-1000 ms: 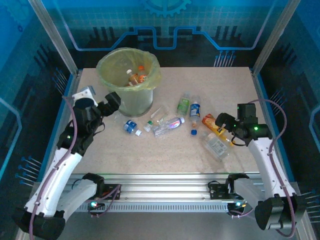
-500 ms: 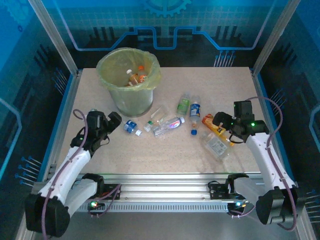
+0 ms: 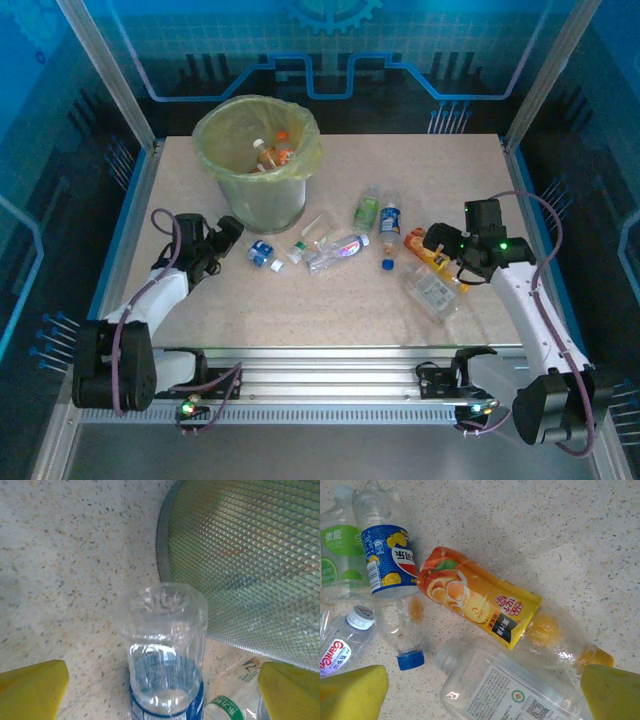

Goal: Put the plastic bottles in the bin

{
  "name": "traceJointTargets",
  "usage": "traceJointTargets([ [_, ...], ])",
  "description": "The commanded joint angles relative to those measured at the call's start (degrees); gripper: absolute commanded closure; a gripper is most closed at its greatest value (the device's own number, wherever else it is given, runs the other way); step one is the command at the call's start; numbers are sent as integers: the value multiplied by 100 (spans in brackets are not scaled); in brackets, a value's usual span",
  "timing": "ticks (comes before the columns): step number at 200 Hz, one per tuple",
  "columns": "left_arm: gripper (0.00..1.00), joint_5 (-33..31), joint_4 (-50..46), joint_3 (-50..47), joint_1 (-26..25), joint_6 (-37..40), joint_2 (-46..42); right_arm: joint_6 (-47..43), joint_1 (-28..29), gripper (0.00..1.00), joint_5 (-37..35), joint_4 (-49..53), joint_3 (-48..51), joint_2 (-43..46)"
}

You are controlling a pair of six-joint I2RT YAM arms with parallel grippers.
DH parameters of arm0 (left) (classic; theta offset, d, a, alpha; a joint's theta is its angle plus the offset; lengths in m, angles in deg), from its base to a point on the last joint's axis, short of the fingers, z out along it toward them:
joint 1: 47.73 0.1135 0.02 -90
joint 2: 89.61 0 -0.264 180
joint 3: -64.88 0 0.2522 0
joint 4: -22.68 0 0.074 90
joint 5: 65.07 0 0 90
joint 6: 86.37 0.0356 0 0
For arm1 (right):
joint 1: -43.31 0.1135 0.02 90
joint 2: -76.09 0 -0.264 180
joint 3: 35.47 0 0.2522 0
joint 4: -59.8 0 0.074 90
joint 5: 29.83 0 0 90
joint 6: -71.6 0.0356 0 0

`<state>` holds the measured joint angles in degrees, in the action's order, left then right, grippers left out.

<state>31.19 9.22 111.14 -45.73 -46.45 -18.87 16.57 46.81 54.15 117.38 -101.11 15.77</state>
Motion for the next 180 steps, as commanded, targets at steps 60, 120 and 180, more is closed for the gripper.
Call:
traceJointTargets([
  [60,2,533,1070,154,128,-106,1071,72,193,0,-118,-31,-217,-127],
  [120,3,643,1365,170,128,-260,1547,90,283,0,-145,-57,-248,-268],
  [180,27,635,1691,171,125,-354,1844,81,370,0,-171,-55,-276,-366],
])
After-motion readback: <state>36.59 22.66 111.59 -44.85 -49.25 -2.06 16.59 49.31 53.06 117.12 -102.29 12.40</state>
